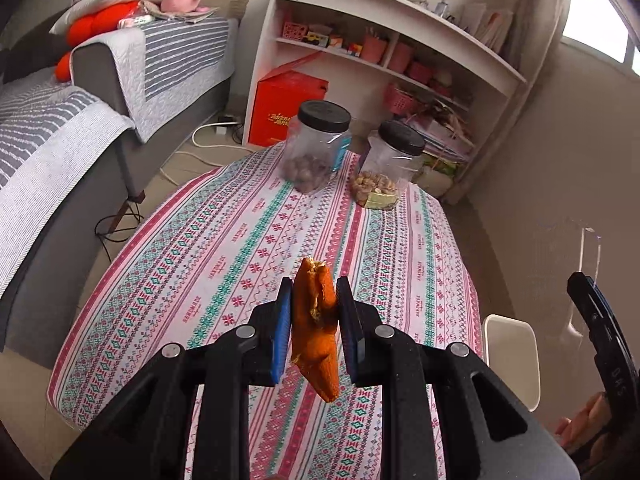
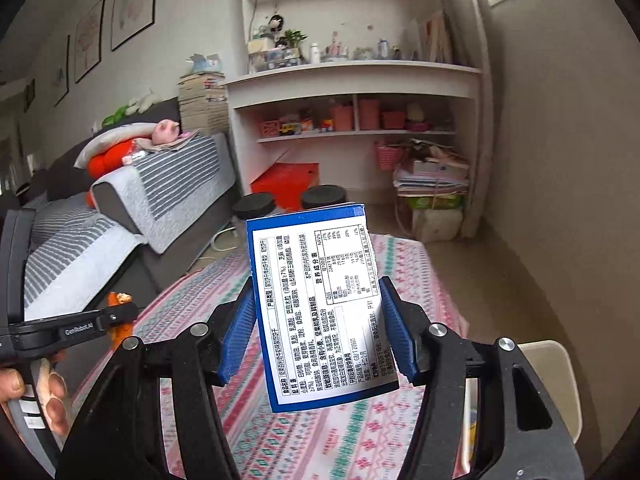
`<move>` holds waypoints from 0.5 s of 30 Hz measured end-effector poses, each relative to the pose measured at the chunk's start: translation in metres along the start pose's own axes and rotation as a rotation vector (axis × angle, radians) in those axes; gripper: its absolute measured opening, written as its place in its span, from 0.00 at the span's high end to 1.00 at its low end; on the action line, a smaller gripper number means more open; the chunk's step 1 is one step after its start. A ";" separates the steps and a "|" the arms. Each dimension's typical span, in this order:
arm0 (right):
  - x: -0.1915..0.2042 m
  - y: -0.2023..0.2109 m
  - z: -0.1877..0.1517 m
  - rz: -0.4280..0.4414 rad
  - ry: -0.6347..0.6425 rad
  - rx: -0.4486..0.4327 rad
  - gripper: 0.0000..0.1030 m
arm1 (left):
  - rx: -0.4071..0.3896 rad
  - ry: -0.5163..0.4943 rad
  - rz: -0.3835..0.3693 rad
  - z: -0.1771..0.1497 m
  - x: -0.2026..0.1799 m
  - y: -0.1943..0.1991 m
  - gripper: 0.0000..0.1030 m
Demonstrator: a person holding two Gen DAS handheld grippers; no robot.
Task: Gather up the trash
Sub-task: 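Drop the blue box into the bin with the right tool, then the peel with the left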
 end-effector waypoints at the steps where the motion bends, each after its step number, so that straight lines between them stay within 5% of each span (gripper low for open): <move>1: -0.008 0.002 -0.001 -0.018 0.002 -0.006 0.45 | -0.003 -0.009 0.000 -0.001 -0.005 -0.002 0.78; 15: -0.141 0.012 -0.020 -0.294 -0.119 0.053 0.41 | 0.042 -0.128 -0.053 -0.023 -0.086 -0.046 0.78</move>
Point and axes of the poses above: each gripper's, at about its wrist camera, not at the fingertips, and y roughly against the way its jaws point, x to its left, z to its top, the point moved 3 cm from there along -y, roughly the way its jaws point, and after that the axes turned 4 degrees about -z, right-handed, at the moved point
